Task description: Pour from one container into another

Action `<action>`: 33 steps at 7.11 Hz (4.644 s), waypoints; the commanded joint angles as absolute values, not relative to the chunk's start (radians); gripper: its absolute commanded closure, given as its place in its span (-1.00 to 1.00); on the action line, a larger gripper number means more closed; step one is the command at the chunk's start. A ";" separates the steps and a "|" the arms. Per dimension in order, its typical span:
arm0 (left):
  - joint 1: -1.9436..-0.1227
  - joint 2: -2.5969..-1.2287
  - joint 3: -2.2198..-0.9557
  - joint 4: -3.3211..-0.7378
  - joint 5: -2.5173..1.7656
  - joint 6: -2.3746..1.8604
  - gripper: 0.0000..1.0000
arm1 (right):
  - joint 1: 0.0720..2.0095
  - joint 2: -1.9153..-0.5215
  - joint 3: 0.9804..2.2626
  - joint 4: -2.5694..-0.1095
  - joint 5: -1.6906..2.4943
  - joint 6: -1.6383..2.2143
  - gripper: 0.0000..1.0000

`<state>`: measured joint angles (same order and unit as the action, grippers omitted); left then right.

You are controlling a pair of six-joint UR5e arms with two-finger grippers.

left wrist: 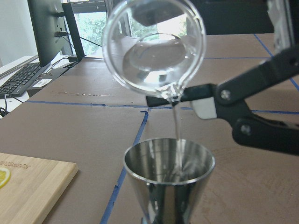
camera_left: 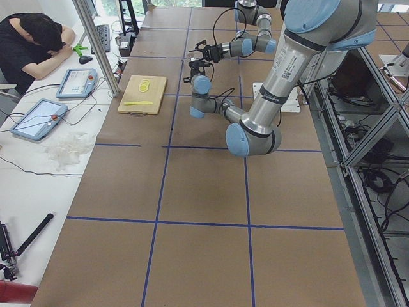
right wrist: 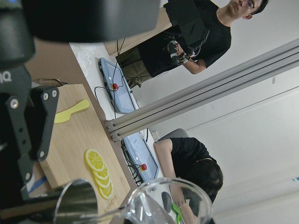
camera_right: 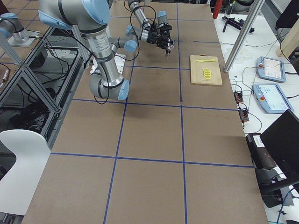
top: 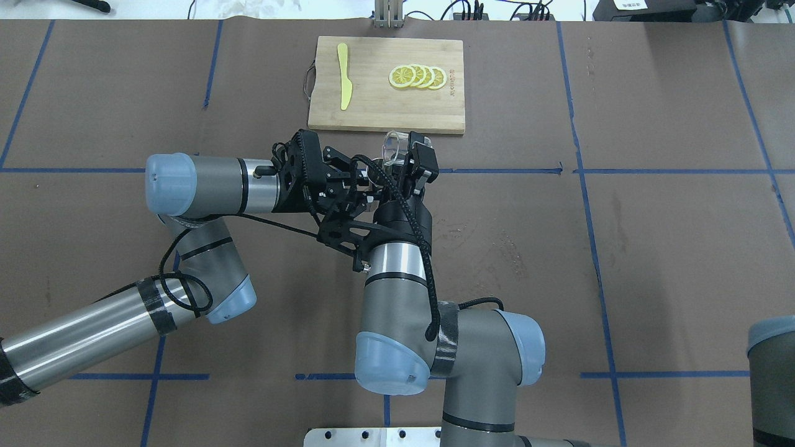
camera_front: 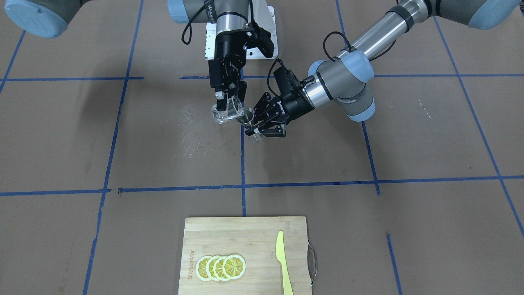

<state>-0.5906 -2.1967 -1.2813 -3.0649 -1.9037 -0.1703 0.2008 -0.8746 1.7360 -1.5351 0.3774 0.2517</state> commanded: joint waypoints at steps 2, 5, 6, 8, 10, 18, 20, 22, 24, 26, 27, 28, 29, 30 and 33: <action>-0.591 -2.192 -1.289 -3.065 -1.904 -0.170 1.00 | 0.201 -0.861 1.736 -1.566 0.368 0.215 1.00; -0.591 -2.192 -1.289 -3.065 -1.904 -0.170 1.00 | 0.202 -0.861 1.735 -1.568 0.359 0.160 1.00; -0.591 -2.192 -1.289 -3.065 -1.904 -0.170 1.00 | 0.202 -0.861 1.735 -1.568 0.357 0.153 1.00; -0.591 -2.192 -1.289 -3.065 -1.904 -0.170 1.00 | 0.204 -0.858 1.735 -1.566 0.357 0.115 1.00; -0.591 -2.192 -1.289 -3.065 -1.904 -0.170 1.00 | 0.210 -0.854 1.735 -1.568 0.356 0.062 1.00; -0.591 -2.192 -1.290 -3.069 -1.904 -0.170 1.00 | 0.210 -0.854 1.735 -1.577 0.327 -0.001 1.00; -0.591 -2.192 -1.290 -3.069 -1.904 -0.170 1.00 | 0.210 -0.854 1.735 -1.578 0.327 -0.003 1.00; -0.589 -2.192 -1.290 -3.069 -1.904 -0.170 1.00 | 0.209 -0.854 1.733 -1.578 0.327 -0.003 1.00; -0.589 -2.192 -1.290 -3.069 -1.904 -0.170 1.00 | 0.210 -0.851 1.736 -1.577 0.328 -0.003 1.00; -0.589 -2.192 -1.290 -3.069 -1.904 -0.170 1.00 | 0.212 -0.847 1.741 -1.572 0.330 0.006 1.00; -0.589 -2.192 -1.290 -3.069 -1.904 -0.170 1.00 | 0.212 -0.847 1.744 -1.566 0.331 0.015 1.00; -0.589 -2.191 -1.290 -3.069 -1.904 -0.170 1.00 | 0.215 -0.847 1.761 -1.566 0.334 0.031 1.00; -0.589 -2.191 -1.290 -3.069 -1.904 -0.170 1.00 | 0.216 -0.847 1.781 -1.566 0.339 0.056 1.00; -0.589 -2.191 -1.290 -3.069 -1.904 -0.169 1.00 | 0.222 -0.853 1.816 -1.566 0.395 0.070 1.00; -0.588 -2.177 -1.296 -3.083 -1.904 -0.170 1.00 | 0.235 -0.920 1.925 -1.566 0.470 0.144 1.00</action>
